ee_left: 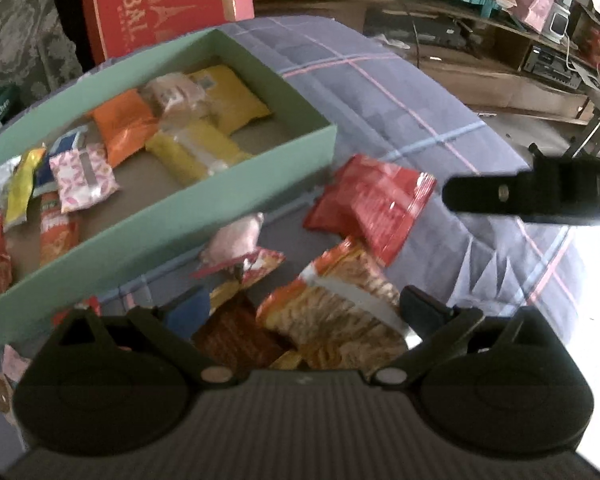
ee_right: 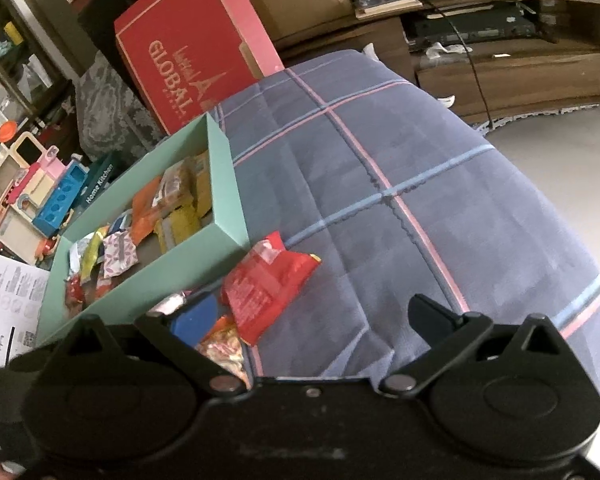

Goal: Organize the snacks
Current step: 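Grasp large peanut snack bag with left gripper while right grasps red packet, then place peanut bag in box with left gripper while right places red packet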

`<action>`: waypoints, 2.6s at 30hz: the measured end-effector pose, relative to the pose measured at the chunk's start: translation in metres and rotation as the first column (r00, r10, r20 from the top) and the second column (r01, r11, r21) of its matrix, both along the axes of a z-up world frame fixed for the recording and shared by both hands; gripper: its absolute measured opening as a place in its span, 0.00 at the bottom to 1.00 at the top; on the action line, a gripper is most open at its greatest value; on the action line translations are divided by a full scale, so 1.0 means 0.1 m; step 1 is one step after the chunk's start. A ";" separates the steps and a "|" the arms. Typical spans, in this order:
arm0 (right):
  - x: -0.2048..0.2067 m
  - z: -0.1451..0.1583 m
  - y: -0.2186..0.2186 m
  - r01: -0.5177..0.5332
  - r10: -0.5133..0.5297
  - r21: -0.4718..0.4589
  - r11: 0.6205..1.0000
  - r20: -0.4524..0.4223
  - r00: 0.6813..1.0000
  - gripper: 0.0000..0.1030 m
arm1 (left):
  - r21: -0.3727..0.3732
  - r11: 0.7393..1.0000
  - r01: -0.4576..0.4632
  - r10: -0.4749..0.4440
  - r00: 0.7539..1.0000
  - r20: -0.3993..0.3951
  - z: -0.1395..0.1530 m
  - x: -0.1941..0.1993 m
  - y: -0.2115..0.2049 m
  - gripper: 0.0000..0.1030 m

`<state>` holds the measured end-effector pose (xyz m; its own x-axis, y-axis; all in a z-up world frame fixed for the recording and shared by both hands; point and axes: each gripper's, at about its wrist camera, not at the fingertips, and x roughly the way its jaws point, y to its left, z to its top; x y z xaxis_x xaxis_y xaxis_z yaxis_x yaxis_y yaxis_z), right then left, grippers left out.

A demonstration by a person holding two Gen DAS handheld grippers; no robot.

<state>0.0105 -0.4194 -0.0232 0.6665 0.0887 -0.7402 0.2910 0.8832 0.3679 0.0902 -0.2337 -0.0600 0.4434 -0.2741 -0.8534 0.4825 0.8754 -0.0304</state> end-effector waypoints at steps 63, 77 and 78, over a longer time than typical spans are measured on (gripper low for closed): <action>0.12 0.53 0.96 -0.224 0.223 -0.002 0.975 0.091 0.971 0.48 | -0.139 0.979 -0.148 0.168 0.976 0.140 0.66 -0.23 1.44 0.40; 1.10 0.75 1.76 -0.314 0.325 -0.125 0.941 0.072 0.943 0.48 | -0.169 0.911 -0.376 0.398 0.910 0.119 0.70 0.69 2.62 0.41; 1.16 0.72 1.80 -0.318 0.327 -0.127 0.940 0.063 0.943 0.48 | -0.163 0.914 -0.370 0.391 0.913 0.115 0.68 0.74 2.62 0.41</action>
